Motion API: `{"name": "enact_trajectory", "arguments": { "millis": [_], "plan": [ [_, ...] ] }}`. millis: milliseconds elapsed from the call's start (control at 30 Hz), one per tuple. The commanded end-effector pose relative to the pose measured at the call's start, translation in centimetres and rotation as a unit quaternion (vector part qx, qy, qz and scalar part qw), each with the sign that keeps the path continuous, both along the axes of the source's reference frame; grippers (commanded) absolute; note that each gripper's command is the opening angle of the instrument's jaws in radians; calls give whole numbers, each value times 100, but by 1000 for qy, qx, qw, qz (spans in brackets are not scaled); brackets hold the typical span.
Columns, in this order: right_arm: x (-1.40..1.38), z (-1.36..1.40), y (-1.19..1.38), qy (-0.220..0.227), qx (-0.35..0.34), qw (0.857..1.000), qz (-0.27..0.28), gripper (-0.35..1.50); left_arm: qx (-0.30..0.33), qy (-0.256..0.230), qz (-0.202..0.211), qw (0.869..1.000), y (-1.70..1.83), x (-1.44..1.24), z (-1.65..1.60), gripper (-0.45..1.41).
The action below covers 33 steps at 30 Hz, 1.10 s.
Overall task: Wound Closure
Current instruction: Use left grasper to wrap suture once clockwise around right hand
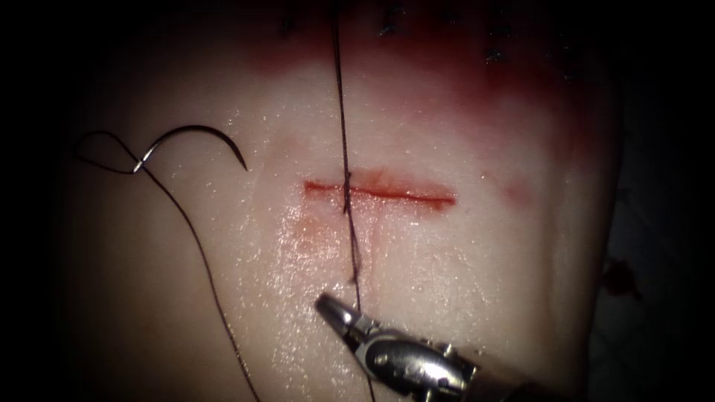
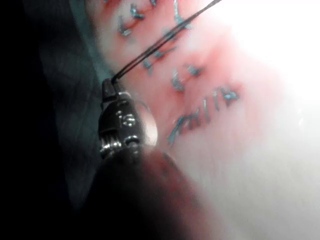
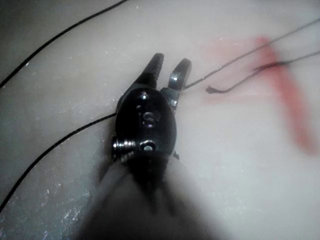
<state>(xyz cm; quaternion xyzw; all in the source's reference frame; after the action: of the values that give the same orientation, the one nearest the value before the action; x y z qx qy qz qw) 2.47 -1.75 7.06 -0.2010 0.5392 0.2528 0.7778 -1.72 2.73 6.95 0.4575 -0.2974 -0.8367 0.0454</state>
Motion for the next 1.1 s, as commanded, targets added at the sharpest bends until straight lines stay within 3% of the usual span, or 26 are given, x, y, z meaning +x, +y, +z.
{"name": "enact_trajectory", "arguments": {
  "millis": [33, 233, 367, 600, 733, 800, 833, 1100],
  "plan": [
    [5, 0, 9, 3, 3, 1000, 3, 120, 4, -12, 11, 1000, 1, -5, -5, -35],
    [2, -26, 29, 8, 21, 1000, 2, 147, 40, -63, 69, 995, -48, -5, -38, -35],
    [1, -42, 30, 22, 25, 999, -12, 147, 65, -104, 106, 987, -87, 0, -65, -35],
    [-19, -63, 41, 25, 51, 997, -46, 126, 97, -144, 154, 973, -151, 11, -112, -35],
    [-37, -67, 58, 28, 64, 996, -59, 94, 103, -151, 171, 968, -187, 14, -131, -35],
    [-45, -66, 68, 32, 75, 993, -80, 24, 105, -150, 174, 967, -204, 14, -137, -35],
    [-47, -65, 73, 30, 80, 993, -85, 14, 106, -151, 174, 967, -209, 14, -139, -35],
    [-49, -20, 109, 8, 112, 988, -107, 6, 138, -163, 167, 963, -252, 9, -145, -35]
  ]
}}
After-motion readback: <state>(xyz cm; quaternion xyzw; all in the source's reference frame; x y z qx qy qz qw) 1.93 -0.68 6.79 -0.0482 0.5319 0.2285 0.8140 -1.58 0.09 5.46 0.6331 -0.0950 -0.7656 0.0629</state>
